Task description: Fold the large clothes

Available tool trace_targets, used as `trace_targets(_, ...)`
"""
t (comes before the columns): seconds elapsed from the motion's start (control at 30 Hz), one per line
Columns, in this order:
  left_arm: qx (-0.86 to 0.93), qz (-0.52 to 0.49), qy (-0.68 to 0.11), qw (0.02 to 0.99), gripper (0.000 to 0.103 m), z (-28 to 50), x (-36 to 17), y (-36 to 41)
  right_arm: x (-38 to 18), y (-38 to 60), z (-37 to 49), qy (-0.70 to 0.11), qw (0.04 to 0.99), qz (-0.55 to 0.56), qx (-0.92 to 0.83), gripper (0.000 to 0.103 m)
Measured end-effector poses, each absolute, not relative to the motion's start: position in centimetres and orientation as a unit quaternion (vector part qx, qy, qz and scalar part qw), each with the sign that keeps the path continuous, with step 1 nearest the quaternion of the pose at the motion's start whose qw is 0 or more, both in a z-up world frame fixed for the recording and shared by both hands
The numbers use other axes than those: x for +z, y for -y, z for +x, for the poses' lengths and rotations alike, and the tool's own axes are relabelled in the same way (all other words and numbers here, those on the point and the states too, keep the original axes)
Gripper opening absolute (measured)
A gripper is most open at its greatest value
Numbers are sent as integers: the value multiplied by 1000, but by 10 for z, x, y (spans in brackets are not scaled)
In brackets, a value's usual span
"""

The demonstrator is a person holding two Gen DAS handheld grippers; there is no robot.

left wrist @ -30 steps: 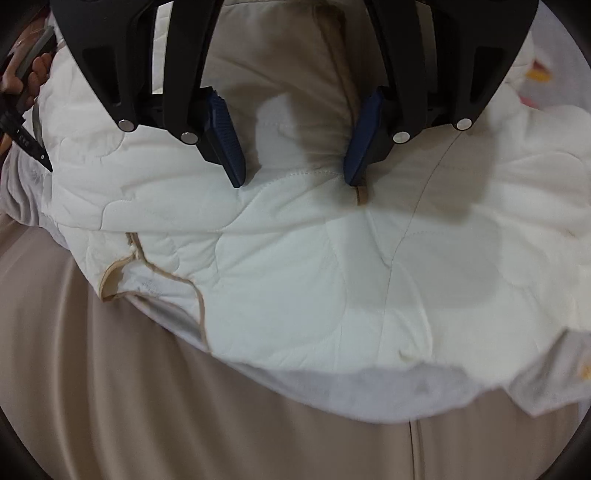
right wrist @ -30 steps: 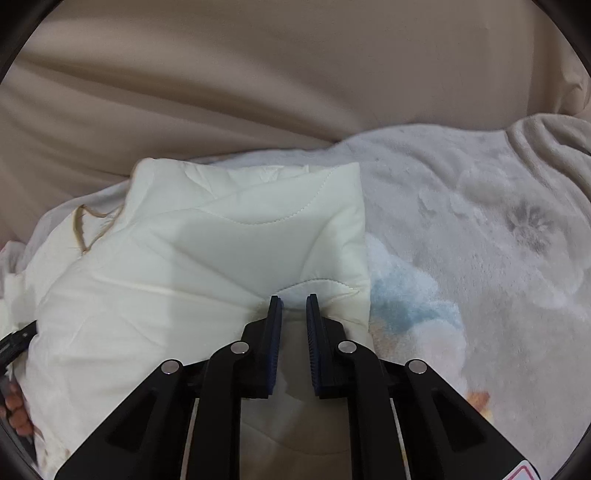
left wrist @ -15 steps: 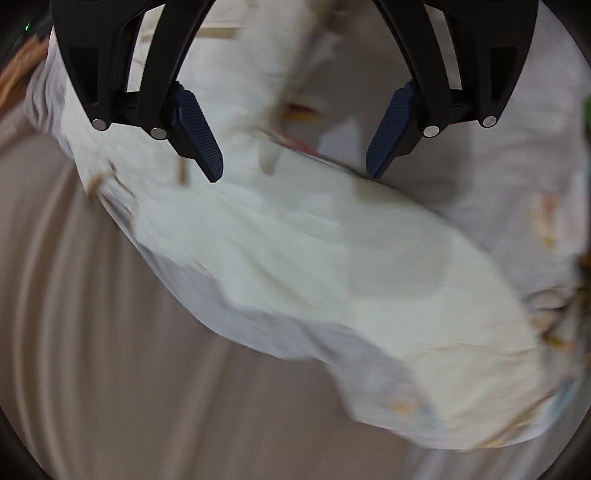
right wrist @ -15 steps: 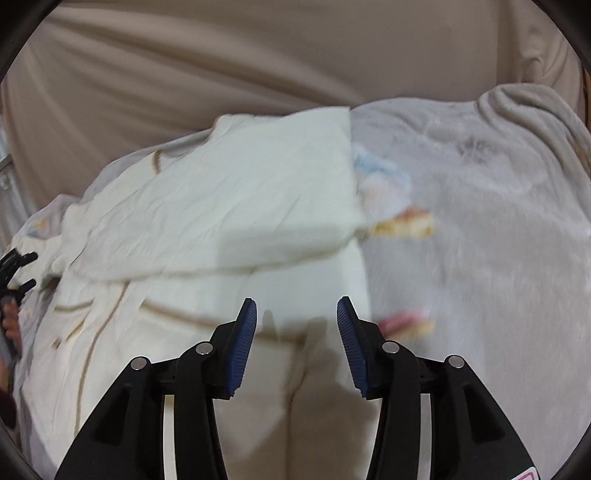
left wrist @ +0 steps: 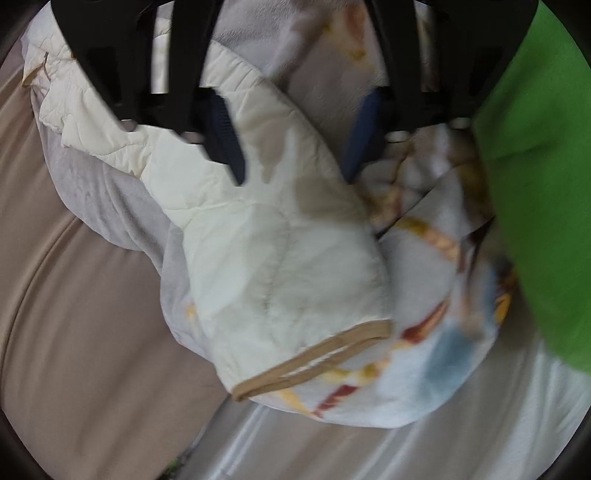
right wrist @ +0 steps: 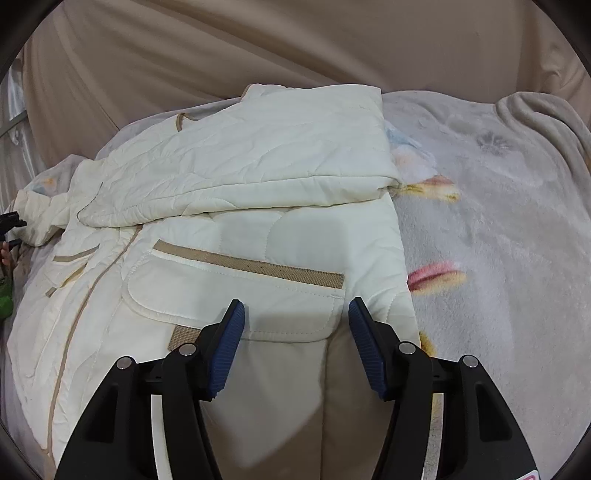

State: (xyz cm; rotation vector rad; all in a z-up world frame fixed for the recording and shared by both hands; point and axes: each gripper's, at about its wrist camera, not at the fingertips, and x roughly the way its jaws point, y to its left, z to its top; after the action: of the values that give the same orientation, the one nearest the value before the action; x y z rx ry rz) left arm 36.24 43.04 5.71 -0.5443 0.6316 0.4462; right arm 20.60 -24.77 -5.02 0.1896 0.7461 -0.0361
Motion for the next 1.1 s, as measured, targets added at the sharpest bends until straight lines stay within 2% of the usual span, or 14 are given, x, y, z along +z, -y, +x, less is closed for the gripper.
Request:
trace_targets(0.03,202,-258,-304,894,3,368,59,-427,-50,247,206,-364,927,91,-18,58)
trace_targets(0.07,192,-257,-299,898,0,371,63,-422,-50,246,206,-364,927,89,-20,58)
trace_targets(0.33,58,-156,-220,961,1,349,144,-285,-50,244,206,-363,928,86,-22,59)
trace_targets(0.37,63,-151,-220,962,4,346,146,-273,-50,244,206,-362,928,86,-23,60)
trace_targets(0.43,92,-147,-223,959,30,339,140,-267,-50,245,205,-359,929,87,-23,61)
trace_targets(0.47,118,-145,-222,957,61,337,134,-268,-50,245,205,-359,929,88,-22,61)
trace_targets(0.5,155,-146,-221,952,80,336,124,-278,-50,246,204,-358,929,89,-21,62)
trace_targets(0.63,250,-150,-256,922,79,333,88,-341,-49,246,203,-355,930,93,-18,64)
trace_targets(0.77,295,-223,-279,887,79,328,59,-420,-49,246,203,-356,930,94,-17,64)
trace_targets(0.87,280,-243,-267,889,73,336,55,-441,-49,244,204,-356,930,90,-18,65)
trace_targets(0.93,248,-221,-272,903,61,350,60,-432,-50,243,204,-357,930,87,-20,65)
trace_targets(0.97,231,-211,-282,907,39,360,62,-427,-50,242,205,-358,930,86,-21,65)
trace_targets(1.0,215,-203,-293,909,2,369,63,-421,-50,242,205,-358,929,85,-22,65)
trace_targets(1.1,172,-195,-268,928,0,377,87,-393,-50,241,205,-359,929,83,-24,65)
